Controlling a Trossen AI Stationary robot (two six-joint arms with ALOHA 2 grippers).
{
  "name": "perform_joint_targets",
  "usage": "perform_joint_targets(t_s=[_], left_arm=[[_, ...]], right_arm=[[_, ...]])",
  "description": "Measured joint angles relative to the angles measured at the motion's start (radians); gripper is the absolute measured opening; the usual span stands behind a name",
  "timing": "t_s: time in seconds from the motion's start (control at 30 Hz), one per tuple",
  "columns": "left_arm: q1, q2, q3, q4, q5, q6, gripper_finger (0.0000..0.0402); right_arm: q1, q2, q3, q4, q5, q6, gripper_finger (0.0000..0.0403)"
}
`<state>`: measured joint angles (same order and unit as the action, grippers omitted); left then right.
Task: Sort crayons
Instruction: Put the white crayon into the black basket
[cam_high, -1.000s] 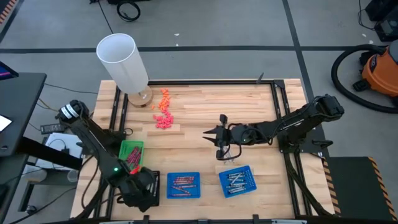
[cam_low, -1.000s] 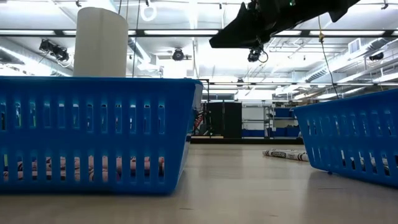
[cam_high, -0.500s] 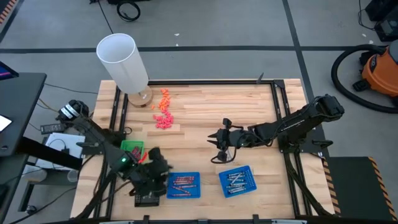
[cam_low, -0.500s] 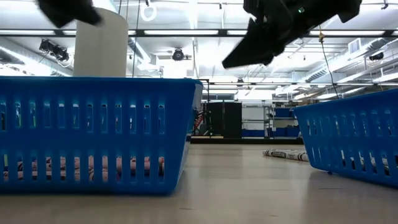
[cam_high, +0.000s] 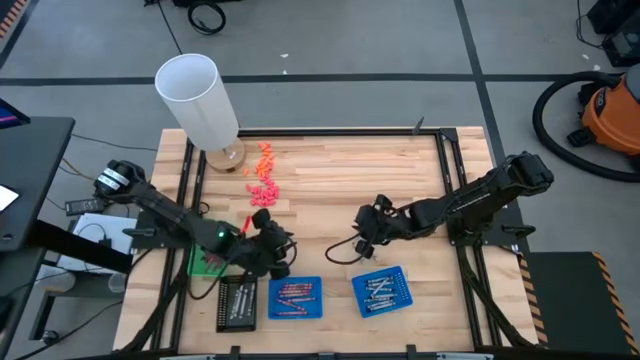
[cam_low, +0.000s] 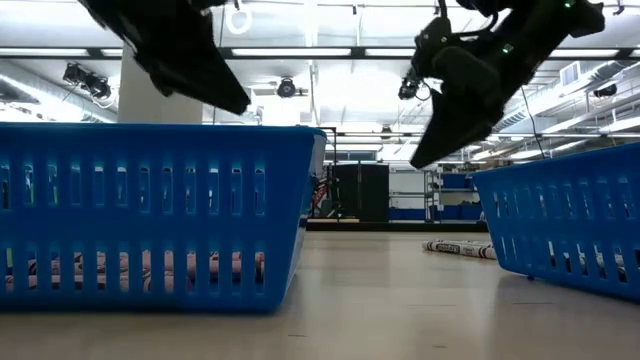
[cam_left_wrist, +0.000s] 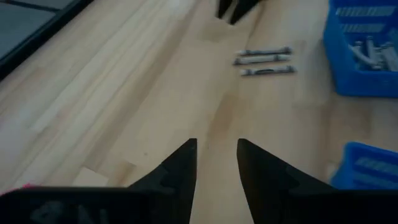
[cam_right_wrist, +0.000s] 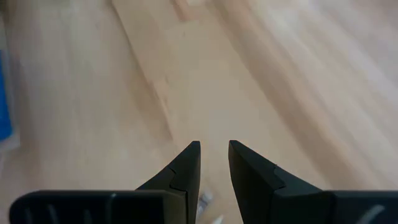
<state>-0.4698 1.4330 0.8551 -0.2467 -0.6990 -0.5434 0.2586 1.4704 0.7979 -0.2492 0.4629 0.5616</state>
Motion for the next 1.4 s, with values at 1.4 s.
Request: perform_joint_targets(t_s=[1.4], left_arm=[[0.067,0.0,-0.11,-0.147,0.05,0.113,0.0125]], right_arm=[[0.068,0.42,0.323,-0.367,-0.175,0.274,0.0094]])
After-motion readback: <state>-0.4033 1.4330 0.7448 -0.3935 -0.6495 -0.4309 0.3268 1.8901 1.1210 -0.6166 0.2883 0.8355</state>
